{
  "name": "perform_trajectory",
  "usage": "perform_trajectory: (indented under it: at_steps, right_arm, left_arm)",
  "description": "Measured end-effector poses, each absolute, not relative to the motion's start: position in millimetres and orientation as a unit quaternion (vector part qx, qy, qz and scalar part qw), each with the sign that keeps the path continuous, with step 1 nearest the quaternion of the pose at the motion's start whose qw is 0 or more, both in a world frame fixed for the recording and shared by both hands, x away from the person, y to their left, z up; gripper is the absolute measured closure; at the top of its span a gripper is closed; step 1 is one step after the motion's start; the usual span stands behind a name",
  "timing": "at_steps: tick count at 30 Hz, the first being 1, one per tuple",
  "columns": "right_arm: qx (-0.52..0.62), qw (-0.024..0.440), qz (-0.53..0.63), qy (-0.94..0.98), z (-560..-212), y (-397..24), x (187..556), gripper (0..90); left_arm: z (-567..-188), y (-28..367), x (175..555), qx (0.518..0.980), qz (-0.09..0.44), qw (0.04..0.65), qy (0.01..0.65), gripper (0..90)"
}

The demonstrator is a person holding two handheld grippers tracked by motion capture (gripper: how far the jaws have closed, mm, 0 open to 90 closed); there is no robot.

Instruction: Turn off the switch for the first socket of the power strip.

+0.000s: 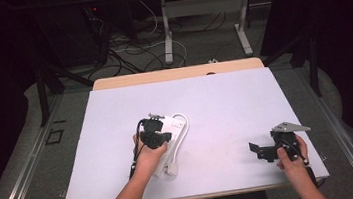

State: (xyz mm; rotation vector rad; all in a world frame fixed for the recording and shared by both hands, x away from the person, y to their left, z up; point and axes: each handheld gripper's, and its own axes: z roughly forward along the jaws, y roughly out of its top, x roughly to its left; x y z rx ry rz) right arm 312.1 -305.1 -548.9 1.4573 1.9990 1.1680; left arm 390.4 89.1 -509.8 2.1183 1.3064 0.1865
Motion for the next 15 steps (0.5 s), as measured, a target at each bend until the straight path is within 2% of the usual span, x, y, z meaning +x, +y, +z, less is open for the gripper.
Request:
perform_trajectory:
  at_steps: [10, 15]
  right_arm:
    - [0.522, 0.198, 0.418, 0.717, -548.7, -304.8, 311.9, 0.6]
    - [0.522, 0.198, 0.418, 0.717, -548.9, -304.8, 311.9, 0.6]
  left_arm:
    - [-501.0, 97.7, 386.8, 0.796, 0.075, 0.329, 0.502, 87.9]
    - [-495.6, 104.9, 385.8, 0.795, 0.073, 0.329, 0.505, 83.8]
